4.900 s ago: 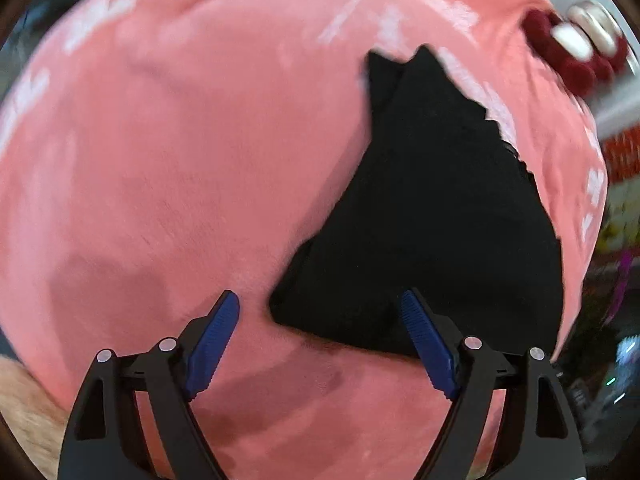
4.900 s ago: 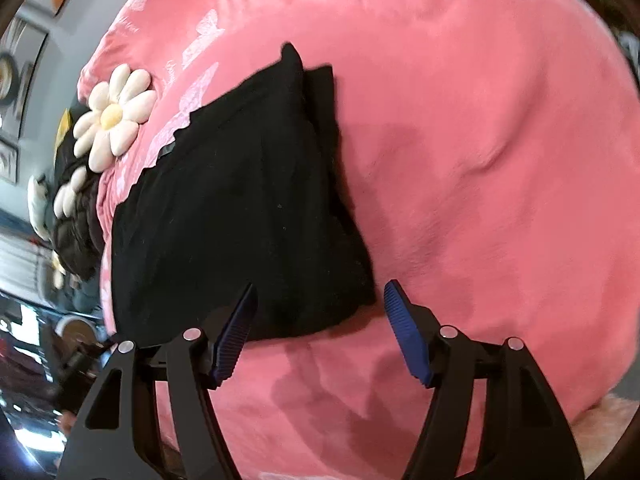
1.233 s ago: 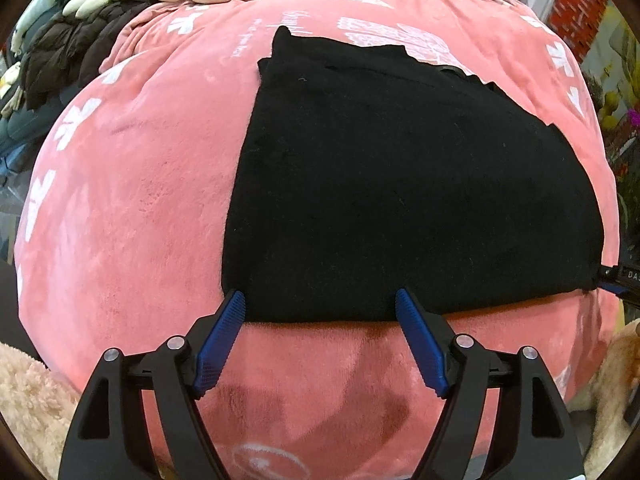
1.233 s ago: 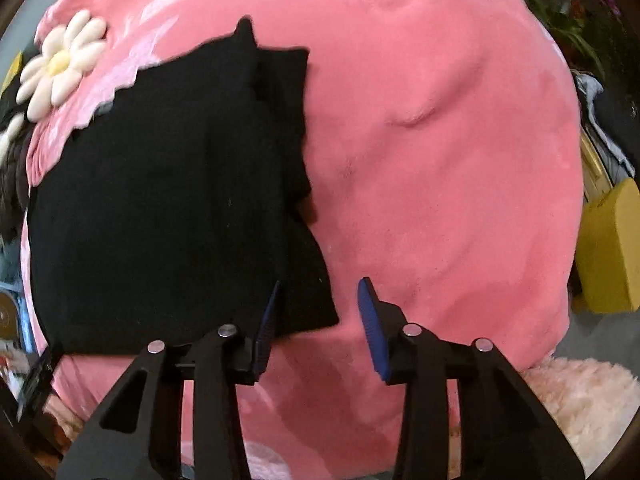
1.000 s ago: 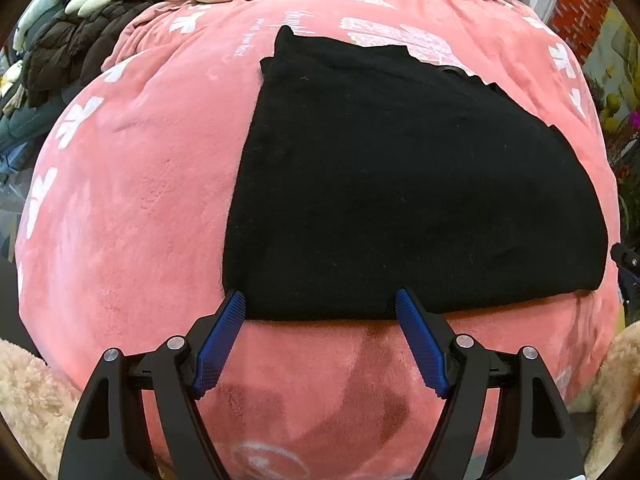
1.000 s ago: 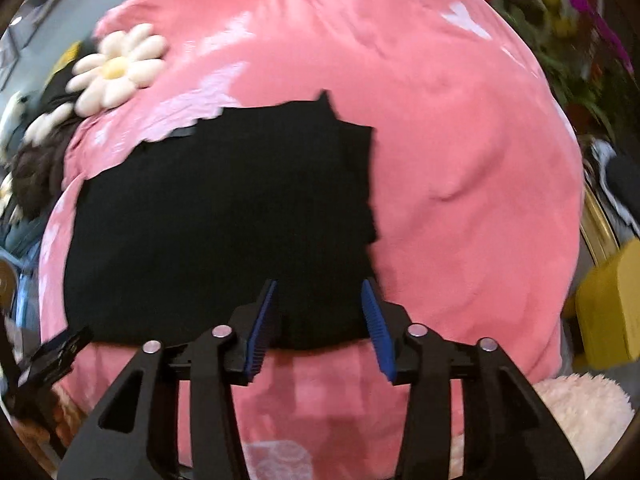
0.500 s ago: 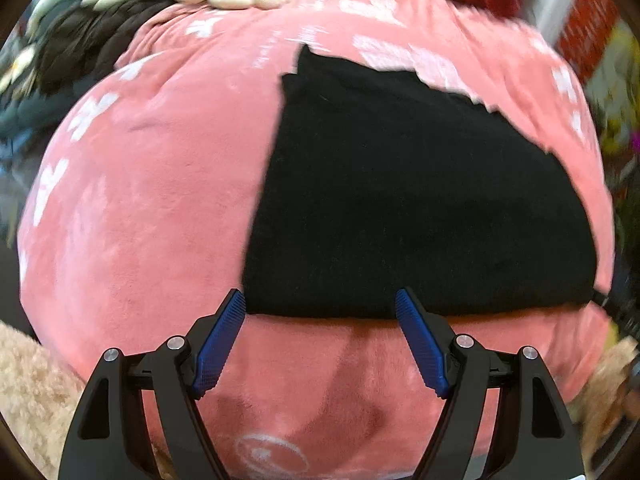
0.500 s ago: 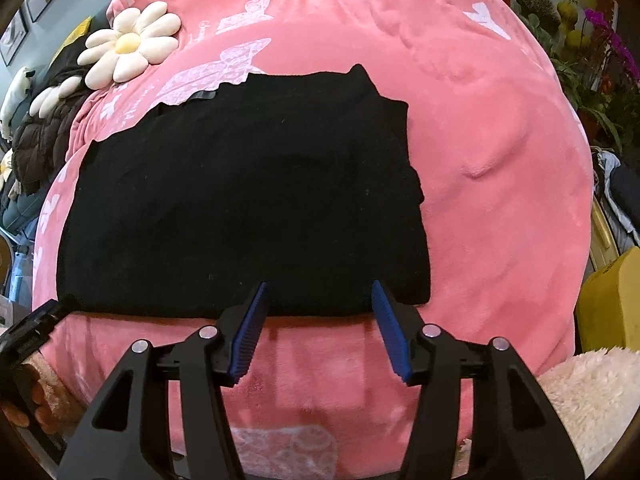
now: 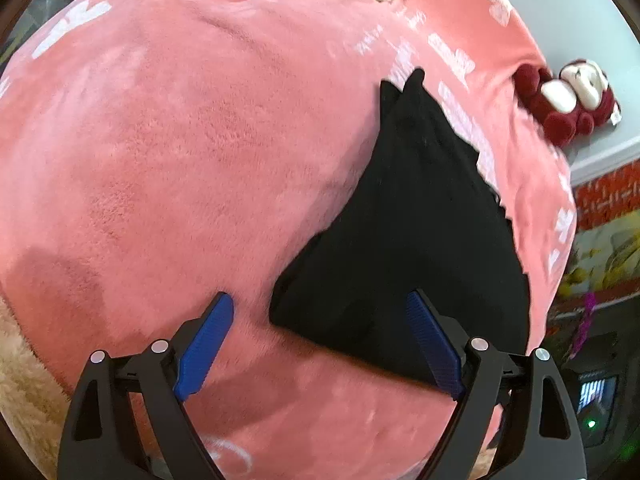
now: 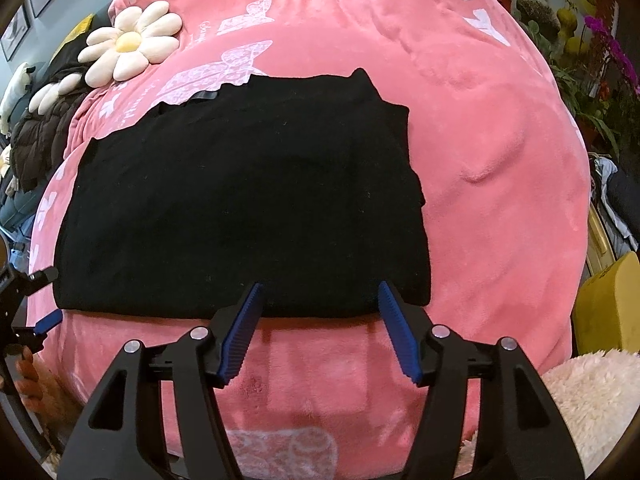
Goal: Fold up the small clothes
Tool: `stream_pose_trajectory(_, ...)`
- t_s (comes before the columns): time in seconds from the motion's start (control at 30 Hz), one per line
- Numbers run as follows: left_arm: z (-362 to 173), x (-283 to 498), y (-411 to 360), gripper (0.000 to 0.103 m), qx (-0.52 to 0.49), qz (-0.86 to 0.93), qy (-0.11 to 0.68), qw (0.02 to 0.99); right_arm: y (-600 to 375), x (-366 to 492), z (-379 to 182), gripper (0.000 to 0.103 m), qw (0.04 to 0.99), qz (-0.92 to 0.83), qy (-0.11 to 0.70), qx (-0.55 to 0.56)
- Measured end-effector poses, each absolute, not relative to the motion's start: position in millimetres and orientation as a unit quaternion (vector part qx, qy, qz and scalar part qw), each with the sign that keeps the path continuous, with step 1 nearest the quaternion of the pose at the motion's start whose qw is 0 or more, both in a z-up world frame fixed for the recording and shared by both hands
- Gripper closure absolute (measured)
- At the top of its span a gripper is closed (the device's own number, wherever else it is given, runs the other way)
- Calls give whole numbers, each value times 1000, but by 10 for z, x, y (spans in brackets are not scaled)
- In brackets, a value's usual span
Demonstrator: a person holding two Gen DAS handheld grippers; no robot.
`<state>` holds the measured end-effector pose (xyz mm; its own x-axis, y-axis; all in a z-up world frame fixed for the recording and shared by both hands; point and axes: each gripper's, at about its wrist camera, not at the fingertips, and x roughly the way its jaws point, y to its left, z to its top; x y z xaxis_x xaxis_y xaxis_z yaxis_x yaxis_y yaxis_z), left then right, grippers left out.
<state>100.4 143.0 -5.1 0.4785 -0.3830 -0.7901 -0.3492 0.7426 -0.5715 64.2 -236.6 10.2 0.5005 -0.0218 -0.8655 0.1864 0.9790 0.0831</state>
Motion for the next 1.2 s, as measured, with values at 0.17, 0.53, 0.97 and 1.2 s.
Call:
stream_pose_trajectory(0.17, -78, 1032, 1545, 36, -407, -43, 484, 773, -2359, 644, 99, 40, 862, -61, 495, 88)
stream_pose_trajectory(0.53, -117, 1231, 1464, 94, -435, -94, 531, 721, -2538, 631, 121, 40, 862, -57, 479, 157)
stream_pose_trajectory(0.97, 1595, 1664, 174, 98, -261, -223, 455, 822, -2923, 585, 210, 40, 856, -73, 443, 256)
stream_pose_trajectory(1.2, 1602, 1610, -1038, 103, -167, -304, 483, 804, -3173, 538, 254, 40, 850, -81, 419, 308)
